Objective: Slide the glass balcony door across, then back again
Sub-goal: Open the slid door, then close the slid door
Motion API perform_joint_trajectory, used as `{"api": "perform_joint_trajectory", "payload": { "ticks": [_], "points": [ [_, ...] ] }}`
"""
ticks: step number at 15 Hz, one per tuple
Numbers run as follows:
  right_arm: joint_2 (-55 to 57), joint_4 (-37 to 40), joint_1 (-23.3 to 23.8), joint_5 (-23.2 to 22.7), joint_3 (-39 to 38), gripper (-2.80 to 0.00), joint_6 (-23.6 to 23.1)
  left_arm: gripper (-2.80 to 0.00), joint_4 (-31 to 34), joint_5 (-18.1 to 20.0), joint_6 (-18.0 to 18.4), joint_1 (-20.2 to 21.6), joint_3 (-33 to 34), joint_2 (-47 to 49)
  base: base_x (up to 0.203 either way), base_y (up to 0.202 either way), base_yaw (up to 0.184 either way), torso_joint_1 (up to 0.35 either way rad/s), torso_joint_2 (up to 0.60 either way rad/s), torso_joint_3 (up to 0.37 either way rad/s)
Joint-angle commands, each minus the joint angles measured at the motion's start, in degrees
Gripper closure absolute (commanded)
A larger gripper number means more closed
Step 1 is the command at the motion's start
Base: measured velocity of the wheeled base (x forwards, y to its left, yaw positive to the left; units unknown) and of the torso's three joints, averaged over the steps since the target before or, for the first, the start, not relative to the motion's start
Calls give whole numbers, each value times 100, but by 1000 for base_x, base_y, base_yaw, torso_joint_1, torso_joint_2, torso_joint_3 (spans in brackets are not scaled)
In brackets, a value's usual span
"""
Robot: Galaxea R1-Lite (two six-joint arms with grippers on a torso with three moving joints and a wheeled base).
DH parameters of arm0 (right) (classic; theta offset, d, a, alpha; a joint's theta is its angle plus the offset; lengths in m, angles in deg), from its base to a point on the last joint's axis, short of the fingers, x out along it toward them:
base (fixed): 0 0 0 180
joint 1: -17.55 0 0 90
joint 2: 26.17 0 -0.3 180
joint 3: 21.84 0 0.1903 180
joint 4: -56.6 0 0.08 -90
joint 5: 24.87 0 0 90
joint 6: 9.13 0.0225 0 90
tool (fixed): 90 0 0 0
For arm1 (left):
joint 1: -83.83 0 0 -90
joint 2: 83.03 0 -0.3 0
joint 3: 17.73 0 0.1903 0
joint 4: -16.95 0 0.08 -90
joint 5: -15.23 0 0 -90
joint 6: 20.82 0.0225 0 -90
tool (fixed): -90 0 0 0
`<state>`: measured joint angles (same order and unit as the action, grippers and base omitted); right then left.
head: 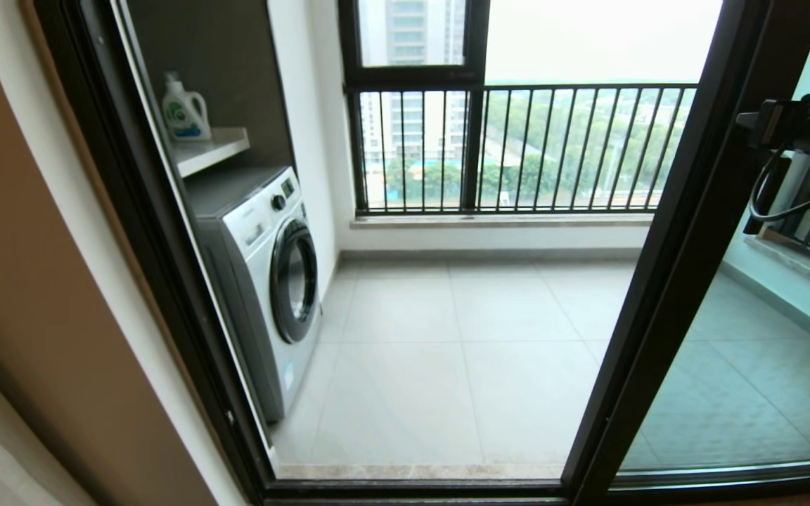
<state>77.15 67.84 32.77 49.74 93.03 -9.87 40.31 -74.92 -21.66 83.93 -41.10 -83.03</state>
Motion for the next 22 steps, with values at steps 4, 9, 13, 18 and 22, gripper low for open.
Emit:
{"api": "perform_joint_trajectory", "payload": {
  "ticks": [4, 9, 13, 18, 22],
  "points": [
    [-671, 131, 802, 27, -471, 0, -26, 0, 0, -2, -4, -1, 0, 9, 0, 0, 0, 0, 0, 0],
    [-436, 95, 1464, -61, -650, 0, -31, 0, 0, -2, -4, -1, 0, 9, 0, 0, 0, 0, 0, 0],
    [179, 79, 1518, -92, -248, 0, -32, 0, 0, -2, -4, -1, 0, 9, 0, 0, 0, 0, 0, 0],
    [829, 37, 1524, -55, 227, 0, -56, 0, 0, -2, -4, -1, 0, 9, 0, 0, 0, 0, 0, 0],
    [1069, -60, 1498, -60, 299, 0, -66, 0, 0, -2, -4, -1, 0, 9, 0, 0, 0, 0, 0, 0]
  ]
}}
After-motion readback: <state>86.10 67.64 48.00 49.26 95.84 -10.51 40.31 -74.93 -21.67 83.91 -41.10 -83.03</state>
